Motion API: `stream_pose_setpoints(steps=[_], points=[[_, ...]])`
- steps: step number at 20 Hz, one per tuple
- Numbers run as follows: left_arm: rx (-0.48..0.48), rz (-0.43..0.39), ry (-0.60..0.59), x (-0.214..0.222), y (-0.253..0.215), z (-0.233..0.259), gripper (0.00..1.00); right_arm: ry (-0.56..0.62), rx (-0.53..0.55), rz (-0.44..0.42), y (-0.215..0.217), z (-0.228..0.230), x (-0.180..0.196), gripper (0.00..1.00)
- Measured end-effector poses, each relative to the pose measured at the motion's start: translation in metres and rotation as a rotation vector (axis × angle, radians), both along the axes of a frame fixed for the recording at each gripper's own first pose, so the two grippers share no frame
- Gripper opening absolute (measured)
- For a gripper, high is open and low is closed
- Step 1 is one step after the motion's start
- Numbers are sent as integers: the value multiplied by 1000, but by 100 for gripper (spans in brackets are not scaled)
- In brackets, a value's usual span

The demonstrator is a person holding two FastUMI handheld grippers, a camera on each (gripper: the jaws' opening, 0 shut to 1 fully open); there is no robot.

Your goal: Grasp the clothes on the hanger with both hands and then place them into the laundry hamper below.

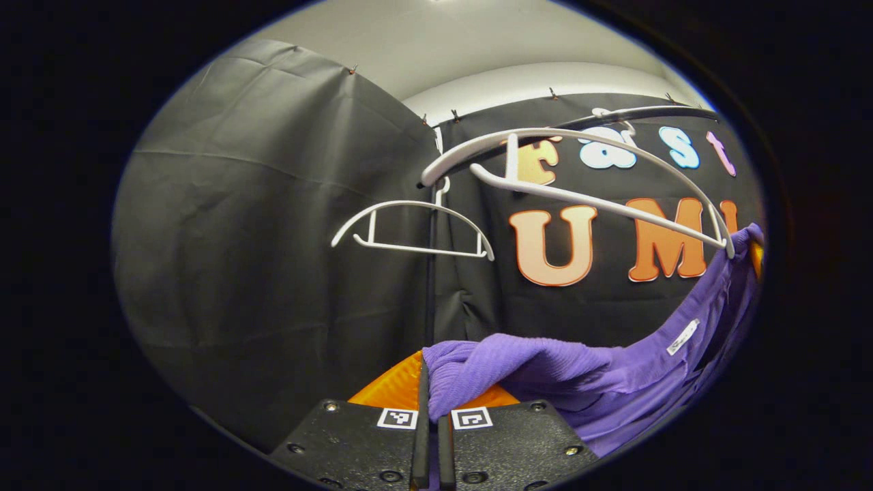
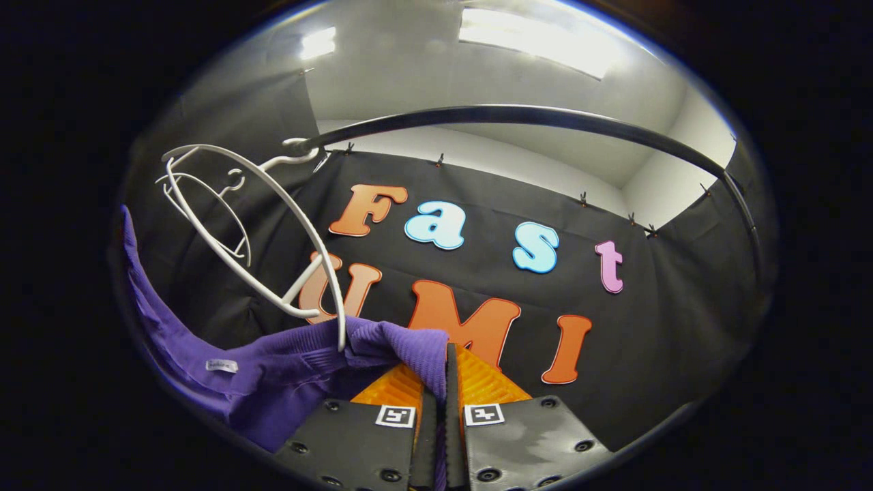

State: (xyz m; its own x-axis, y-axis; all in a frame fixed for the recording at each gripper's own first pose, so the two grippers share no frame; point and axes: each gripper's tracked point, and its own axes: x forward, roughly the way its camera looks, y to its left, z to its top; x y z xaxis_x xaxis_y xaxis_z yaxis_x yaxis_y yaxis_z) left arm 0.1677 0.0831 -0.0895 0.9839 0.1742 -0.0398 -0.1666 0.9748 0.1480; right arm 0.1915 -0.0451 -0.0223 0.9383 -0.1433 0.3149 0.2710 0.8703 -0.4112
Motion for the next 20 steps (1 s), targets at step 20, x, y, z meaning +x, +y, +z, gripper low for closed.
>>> stream_pose_setpoints(steps=[20], points=[[-75, -346, 321, -12, -140, -117, 5, 478, 86, 253, 63, -170, -16, 10]])
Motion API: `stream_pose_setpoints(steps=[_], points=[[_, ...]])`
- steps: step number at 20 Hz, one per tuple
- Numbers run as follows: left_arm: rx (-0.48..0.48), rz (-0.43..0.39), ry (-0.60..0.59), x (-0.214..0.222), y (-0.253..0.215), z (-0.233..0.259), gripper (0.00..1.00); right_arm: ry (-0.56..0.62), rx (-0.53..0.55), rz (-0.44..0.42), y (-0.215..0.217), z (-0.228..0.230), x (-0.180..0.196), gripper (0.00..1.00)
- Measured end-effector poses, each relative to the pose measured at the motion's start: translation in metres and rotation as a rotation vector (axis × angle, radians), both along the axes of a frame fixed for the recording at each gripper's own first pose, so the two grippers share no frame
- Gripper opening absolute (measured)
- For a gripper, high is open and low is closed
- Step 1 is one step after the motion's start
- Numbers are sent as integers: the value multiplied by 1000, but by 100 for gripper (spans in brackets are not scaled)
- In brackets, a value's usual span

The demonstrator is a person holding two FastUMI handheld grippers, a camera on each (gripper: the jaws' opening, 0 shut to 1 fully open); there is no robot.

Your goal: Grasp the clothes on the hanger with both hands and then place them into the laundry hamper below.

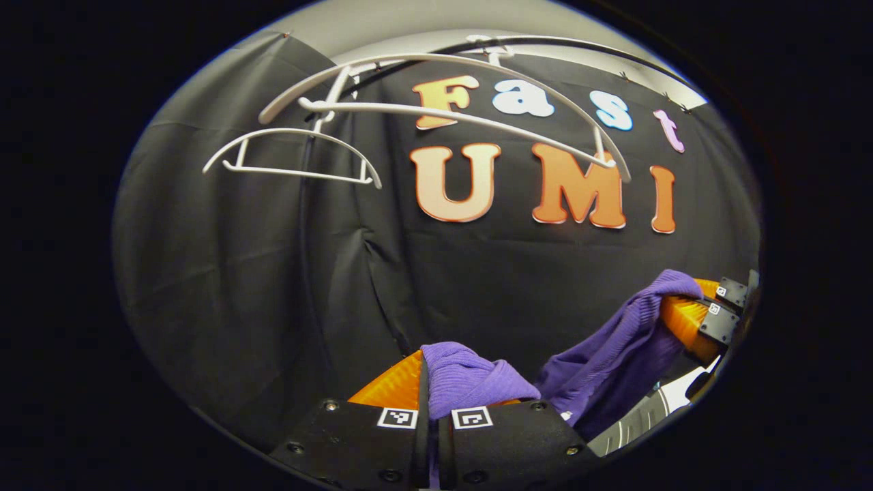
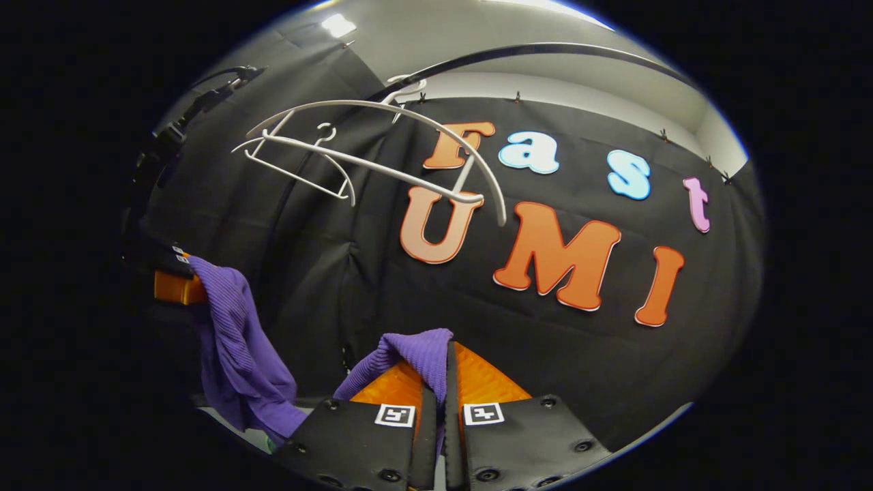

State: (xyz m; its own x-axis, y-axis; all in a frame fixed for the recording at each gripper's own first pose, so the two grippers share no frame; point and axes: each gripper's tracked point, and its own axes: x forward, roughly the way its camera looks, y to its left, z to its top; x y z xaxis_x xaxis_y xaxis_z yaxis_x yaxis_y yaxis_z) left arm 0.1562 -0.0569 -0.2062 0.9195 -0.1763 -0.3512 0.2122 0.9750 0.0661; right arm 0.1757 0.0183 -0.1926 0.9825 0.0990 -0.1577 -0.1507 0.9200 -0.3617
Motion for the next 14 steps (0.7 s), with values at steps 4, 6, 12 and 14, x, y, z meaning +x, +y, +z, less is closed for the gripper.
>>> stream_pose_setpoints(steps=[4, 6, 12, 14], points=[[-62, -74, 154, -16, -31, -44, 6, 168, 61, 23, 9, -49, -8, 13], [-78, -94, 233, -22, -44, -73, 6, 248, 101, 14, 10, -75, -13, 13], [-68, -122, 531, -68, -55, -153, 11, 542, 203, -46, 4, -162, -36, 13], [-59, -112, 596, -80, -55, -177, 10, 642, 228, -70, -1, -195, -47, 13]])
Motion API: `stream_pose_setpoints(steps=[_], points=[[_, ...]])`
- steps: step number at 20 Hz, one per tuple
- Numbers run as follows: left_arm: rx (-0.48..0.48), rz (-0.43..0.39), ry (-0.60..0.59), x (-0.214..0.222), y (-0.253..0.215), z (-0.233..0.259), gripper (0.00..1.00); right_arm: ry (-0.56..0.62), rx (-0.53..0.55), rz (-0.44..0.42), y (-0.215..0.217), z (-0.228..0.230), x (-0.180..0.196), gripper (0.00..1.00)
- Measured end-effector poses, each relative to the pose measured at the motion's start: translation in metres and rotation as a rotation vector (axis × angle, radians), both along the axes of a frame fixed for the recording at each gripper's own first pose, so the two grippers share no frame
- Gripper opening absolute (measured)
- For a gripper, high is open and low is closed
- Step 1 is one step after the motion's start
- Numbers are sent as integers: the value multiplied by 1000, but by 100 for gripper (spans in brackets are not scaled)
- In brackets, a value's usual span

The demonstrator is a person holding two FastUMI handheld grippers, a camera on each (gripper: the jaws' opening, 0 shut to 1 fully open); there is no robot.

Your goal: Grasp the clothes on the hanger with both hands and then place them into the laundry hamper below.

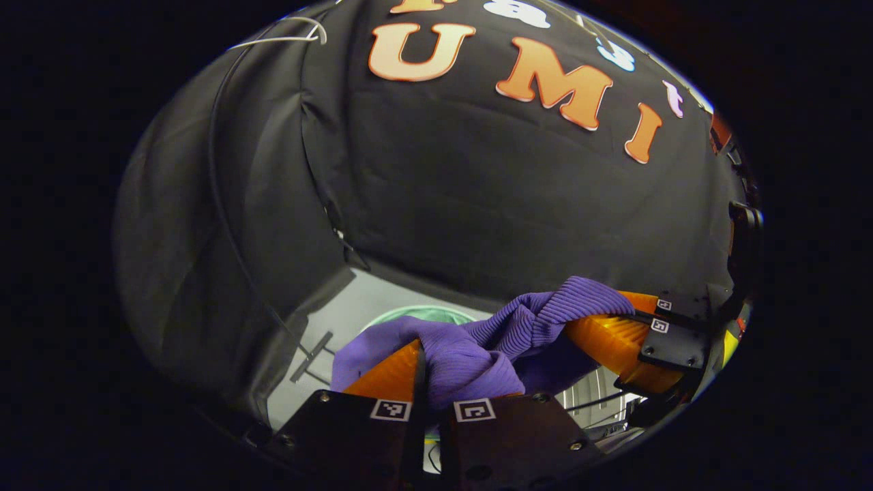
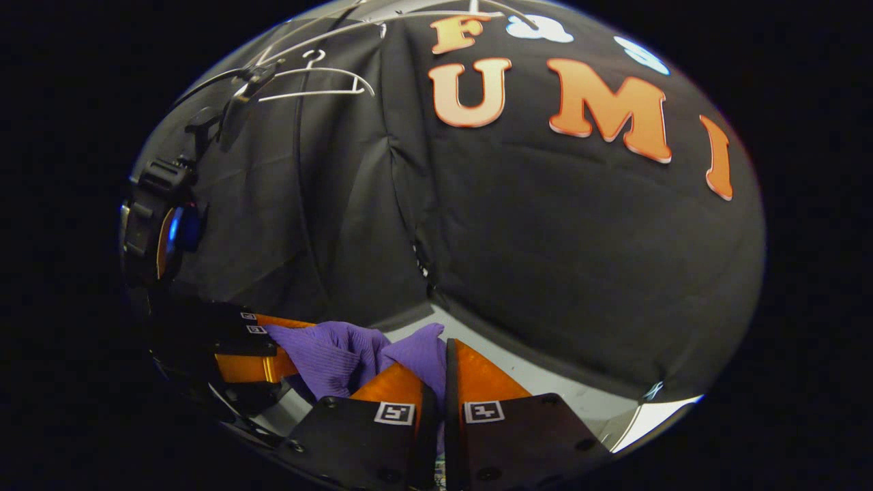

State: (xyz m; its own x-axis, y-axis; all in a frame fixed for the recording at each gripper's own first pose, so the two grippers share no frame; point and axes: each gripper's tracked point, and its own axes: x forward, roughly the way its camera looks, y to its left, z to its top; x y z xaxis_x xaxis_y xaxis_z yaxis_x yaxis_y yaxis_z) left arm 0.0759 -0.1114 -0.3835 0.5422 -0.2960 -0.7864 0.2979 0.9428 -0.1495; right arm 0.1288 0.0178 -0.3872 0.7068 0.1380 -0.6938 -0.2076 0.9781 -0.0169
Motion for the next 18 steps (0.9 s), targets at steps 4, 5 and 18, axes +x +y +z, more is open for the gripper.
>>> stream_pose_setpoints(steps=[4, 5, 18], points=[[-8, 13, 76, -8, -1, -21, 11, 131, 33, -44, -14, -37, -15, 13], [-21, 22, 101, -10, 2, -27, 12, 159, 31, -48, -15, -45, -17, 13], [69, 47, 181, -20, 24, -52, 83, 266, 24, -61, -17, -68, -30, 75]])
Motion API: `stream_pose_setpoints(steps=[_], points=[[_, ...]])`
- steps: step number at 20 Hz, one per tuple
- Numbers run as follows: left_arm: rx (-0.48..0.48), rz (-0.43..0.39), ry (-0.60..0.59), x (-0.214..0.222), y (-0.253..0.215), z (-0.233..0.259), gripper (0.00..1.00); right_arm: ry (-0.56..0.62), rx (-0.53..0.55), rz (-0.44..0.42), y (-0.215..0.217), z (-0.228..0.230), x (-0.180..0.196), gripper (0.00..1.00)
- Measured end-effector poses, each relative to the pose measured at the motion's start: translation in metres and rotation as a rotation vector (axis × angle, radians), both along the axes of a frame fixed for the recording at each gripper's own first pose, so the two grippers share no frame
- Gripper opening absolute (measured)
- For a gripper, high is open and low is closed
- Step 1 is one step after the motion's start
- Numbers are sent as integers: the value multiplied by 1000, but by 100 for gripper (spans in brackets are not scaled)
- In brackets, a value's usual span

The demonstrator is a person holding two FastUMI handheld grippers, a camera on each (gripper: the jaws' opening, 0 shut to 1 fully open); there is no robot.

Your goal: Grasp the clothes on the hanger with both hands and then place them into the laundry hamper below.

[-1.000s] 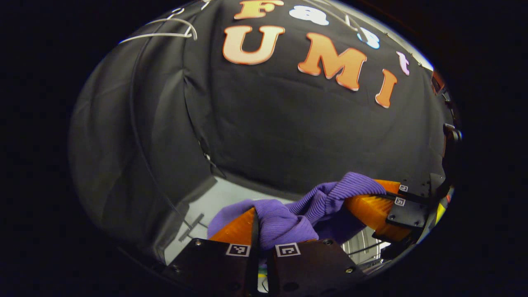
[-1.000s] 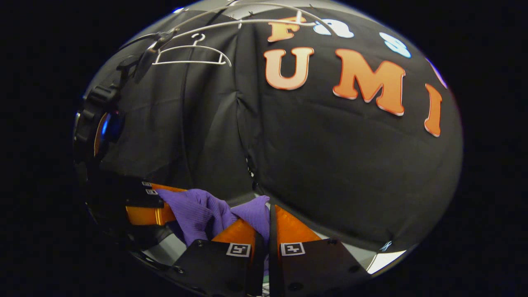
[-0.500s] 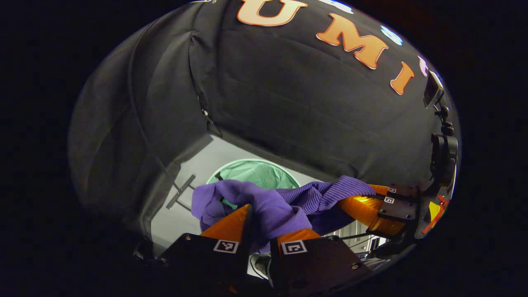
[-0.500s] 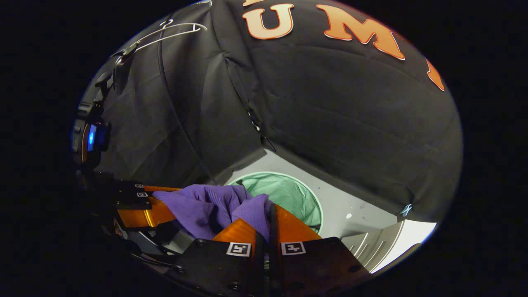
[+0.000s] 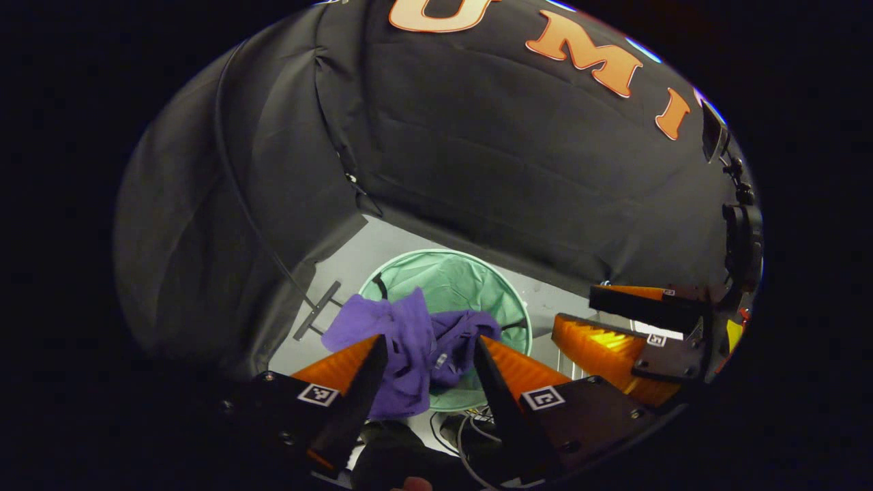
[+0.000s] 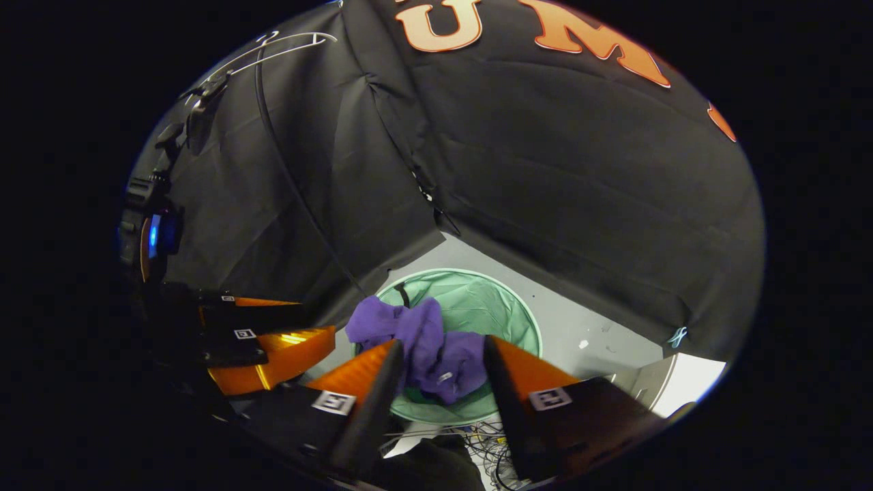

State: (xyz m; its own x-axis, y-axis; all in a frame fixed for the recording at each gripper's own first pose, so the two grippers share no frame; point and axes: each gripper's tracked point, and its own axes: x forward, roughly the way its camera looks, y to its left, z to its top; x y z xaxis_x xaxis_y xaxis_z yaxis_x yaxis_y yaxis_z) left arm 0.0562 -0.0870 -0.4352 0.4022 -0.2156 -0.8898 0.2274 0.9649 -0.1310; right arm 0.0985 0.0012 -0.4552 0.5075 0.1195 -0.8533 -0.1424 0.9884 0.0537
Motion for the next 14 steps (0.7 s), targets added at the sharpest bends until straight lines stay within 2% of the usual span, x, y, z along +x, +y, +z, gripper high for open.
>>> stream_pose_setpoints(steps=[1, 2, 5, 6, 7, 11, 12, 14], points=[[1, 11, 2, 1, -1, -1, 87, 8, -1, -2, 0, -2, 2, 92], [6, 20, 2, 2, 1, 0, 90, 16, 1, -3, 1, -3, -1, 100], [31, 40, -7, 2, 13, -2, 91, 24, 6, -10, 0, -5, -4, 100], [33, 41, -14, 2, 13, -1, 94, 23, 5, -12, 0, -5, -4, 100], [26, 41, -17, 2, 15, 2, 95, 23, 2, -11, 1, -5, -3, 95], [9, 26, -38, 2, 15, 12, 95, 34, 0, 0, 6, -4, -7, 95], [6, 23, -52, 4, 15, 13, 95, 35, 2, 3, 9, -3, -9, 100], [-3, 26, -82, 8, 17, 23, 95, 24, -1, 9, 15, 2, -8, 100]])
